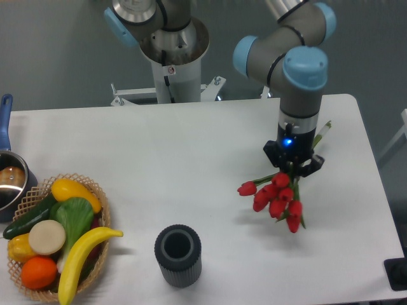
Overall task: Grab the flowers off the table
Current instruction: 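Lift the grasped tulip bouquet up off the table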
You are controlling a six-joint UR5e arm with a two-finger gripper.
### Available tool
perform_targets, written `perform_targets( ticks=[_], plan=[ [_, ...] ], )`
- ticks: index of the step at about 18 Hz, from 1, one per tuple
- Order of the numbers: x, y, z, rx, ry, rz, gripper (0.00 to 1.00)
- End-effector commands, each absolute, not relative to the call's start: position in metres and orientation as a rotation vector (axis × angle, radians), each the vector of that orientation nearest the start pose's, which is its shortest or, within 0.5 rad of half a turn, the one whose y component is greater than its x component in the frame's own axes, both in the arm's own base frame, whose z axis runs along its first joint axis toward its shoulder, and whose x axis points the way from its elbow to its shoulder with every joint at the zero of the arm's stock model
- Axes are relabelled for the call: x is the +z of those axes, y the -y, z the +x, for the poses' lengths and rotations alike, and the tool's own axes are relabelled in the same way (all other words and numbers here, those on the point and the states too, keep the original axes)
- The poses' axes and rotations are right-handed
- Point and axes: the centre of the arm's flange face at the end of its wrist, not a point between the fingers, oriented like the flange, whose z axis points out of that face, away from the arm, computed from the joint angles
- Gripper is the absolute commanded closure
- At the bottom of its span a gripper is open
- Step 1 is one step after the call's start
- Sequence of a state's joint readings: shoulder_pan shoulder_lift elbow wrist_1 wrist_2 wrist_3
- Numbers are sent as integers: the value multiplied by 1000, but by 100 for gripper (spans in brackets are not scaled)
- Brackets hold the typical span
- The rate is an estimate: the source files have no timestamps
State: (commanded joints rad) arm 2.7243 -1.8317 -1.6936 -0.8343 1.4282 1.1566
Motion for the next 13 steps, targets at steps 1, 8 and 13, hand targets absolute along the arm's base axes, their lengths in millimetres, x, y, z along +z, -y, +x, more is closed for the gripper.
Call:
perform_targets(
  ticks=[1, 8, 13],
  plan=[
    [374, -374, -490, 377, -32, -2849, 100],
    [447, -354, -506, 277, 127, -2885, 100],
    [454, -354, -509, 284, 125, -2913, 100]
  ],
)
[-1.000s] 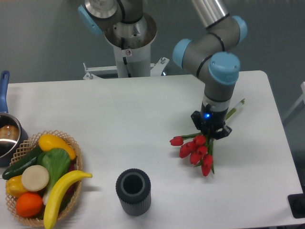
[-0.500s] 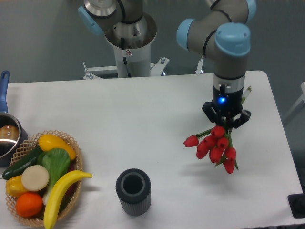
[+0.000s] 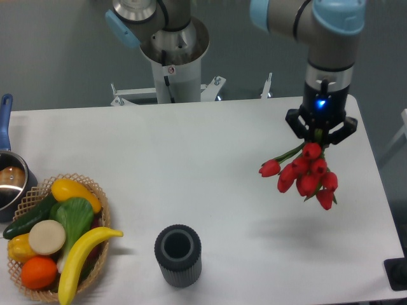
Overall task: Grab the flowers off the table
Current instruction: 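Lift the grasped tulip bouquet up off the table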
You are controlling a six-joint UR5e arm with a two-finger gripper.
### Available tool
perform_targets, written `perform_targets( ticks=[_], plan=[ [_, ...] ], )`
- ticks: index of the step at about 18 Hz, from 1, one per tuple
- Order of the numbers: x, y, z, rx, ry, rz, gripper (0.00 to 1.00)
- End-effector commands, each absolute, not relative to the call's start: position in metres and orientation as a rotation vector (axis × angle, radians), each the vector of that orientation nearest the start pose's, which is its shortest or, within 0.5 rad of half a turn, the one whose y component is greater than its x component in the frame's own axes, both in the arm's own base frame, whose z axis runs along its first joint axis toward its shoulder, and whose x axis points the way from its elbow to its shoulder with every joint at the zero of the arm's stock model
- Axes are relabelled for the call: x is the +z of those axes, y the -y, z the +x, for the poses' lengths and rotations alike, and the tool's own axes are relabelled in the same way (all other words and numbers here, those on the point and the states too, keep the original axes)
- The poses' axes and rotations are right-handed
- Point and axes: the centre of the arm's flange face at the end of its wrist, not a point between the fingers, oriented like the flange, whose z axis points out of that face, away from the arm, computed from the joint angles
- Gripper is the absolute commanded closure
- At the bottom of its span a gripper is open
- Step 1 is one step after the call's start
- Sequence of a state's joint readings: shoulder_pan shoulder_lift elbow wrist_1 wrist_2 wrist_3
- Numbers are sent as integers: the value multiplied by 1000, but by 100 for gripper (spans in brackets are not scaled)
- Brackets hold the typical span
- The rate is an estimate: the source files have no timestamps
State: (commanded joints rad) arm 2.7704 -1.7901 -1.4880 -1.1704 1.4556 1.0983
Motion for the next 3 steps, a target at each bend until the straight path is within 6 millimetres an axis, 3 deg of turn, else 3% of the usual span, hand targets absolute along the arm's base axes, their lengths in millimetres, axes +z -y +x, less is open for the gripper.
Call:
perform_targets(
  ticks=[3],
  plan=[
    [452, -350, -509, 273, 126, -2954, 100]
  ],
)
